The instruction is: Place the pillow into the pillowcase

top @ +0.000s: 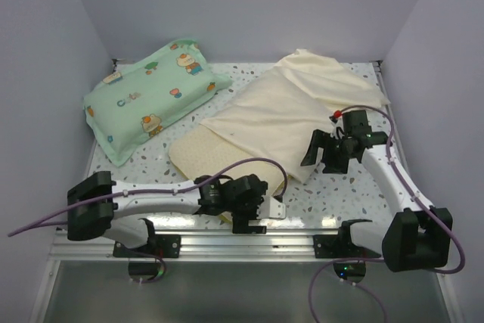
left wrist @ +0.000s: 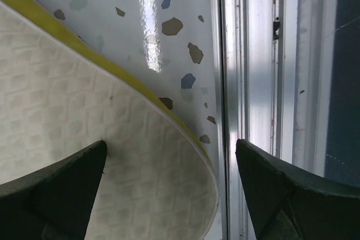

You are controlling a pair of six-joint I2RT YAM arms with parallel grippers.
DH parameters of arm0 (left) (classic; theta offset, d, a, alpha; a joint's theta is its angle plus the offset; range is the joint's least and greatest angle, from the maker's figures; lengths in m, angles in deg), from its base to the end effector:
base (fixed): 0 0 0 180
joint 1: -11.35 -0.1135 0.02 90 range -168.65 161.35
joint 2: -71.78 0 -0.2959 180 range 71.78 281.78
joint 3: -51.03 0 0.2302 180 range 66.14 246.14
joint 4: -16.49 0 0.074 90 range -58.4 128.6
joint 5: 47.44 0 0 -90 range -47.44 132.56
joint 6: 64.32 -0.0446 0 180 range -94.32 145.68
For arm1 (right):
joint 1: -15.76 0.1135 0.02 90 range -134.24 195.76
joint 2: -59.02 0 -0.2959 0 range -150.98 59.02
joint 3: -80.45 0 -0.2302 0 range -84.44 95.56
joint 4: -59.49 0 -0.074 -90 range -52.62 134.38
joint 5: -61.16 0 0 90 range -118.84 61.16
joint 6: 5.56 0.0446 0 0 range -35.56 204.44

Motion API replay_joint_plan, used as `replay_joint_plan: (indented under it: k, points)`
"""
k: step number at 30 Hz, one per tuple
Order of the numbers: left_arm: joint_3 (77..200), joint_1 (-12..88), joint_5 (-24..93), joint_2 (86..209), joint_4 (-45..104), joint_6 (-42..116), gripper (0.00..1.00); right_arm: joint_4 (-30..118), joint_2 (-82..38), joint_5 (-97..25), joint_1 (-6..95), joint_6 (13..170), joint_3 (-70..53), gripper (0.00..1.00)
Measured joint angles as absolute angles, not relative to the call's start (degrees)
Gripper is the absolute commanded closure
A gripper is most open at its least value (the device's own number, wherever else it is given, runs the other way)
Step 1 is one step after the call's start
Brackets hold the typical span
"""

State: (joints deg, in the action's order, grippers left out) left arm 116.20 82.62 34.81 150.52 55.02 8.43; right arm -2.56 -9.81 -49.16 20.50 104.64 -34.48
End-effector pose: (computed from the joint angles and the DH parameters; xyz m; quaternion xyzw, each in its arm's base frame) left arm 0.0773 -0.2468 0.2564 0.6743 0.6605 -0.2041 0.2596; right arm 0.1884 0.0312 0.2687 0.0928 0.9587 0.2129 0.1641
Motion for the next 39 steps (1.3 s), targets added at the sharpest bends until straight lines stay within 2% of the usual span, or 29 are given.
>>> replay_joint_plan:
  k: [4, 6, 7, 10, 12, 13, 16, 23, 26, 29, 33, 34, 36, 37, 39]
  points:
    - [117.0, 85.4, 42.0, 156.9, 54.2, 11.0, 0.00, -2.6, -9.0, -49.4, 19.5, 104.2, -34.5, 0.13]
    - [118.2, 85.2, 44.7, 160.6, 52.5, 12.3, 0.19, -2.6, -9.0, -49.4, 19.0, 103.7, -34.5, 0.16]
    - [118.4, 84.8, 45.5, 162.1, 51.2, 13.1, 0.43, -2.5, -9.0, -49.3, 18.9, 103.3, -34.5, 0.22]
    - [119.5, 80.6, 44.3, 164.8, 49.1, 15.5, 0.68, -2.1, -9.8, -49.6, 17.9, 102.2, -34.6, 0.25]
    - [122.7, 76.0, 40.3, 166.9, 49.5, 17.4, 0.77, -1.1, -11.5, -51.0, 16.7, 100.2, -34.6, 0.24]
    - [124.7, 73.5, 37.7, 168.2, 49.6, 18.3, 0.86, -0.3, -12.5, -51.5, 16.3, 98.7, -34.6, 0.24]
    - [128.8, 67.1, 31.6, 170.3, 48.8, 19.9, 1.00, 3.4, -14.8, -51.9, 16.0, 94.4, -35.0, 0.23]
    - [129.8, 63.2, 25.5, 170.5, 47.9, 19.6, 1.00, 8.3, -26.0, -51.9, 16.4, 91.5, -33.7, 0.19]
    - [129.8, 63.1, 23.9, 170.5, 47.7, 19.5, 1.00, 11.7, -32.0, -52.2, 16.4, 92.6, -33.1, 0.20]
    - [129.8, 62.7, 22.7, 170.5, 47.5, 19.5, 1.00, 14.4, -35.9, -53.9, 16.3, 94.7, -30.9, 0.25]
    - [130.0, 61.9, 21.6, 170.9, 47.5, 19.6, 1.00, 18.3, -40.0, -55.3, 16.3, 95.1, -27.7, 0.44]
    - [130.0, 61.7, 21.3, 171.0, 47.5, 19.6, 1.00, 19.3, -40.2, -55.5, 16.3, 95.2, -27.7, 0.58]
    - [130.2, 61.2, 20.5, 171.3, 47.5, 20.1, 1.00, 21.1, -40.6, -55.7, 16.5, 95.2, -27.7, 0.74]
    - [130.5, 60.9, 20.0, 171.5, 47.5, 20.4, 1.00, 21.8, -40.8, -55.9, 16.5, 95.4, -27.7, 1.00]
    - [131.0, 60.2, 18.9, 172.1, 47.5, 21.2, 1.00, 22.5, -41.1, -56.4, 16.8, 95.4, -27.7, 1.00]
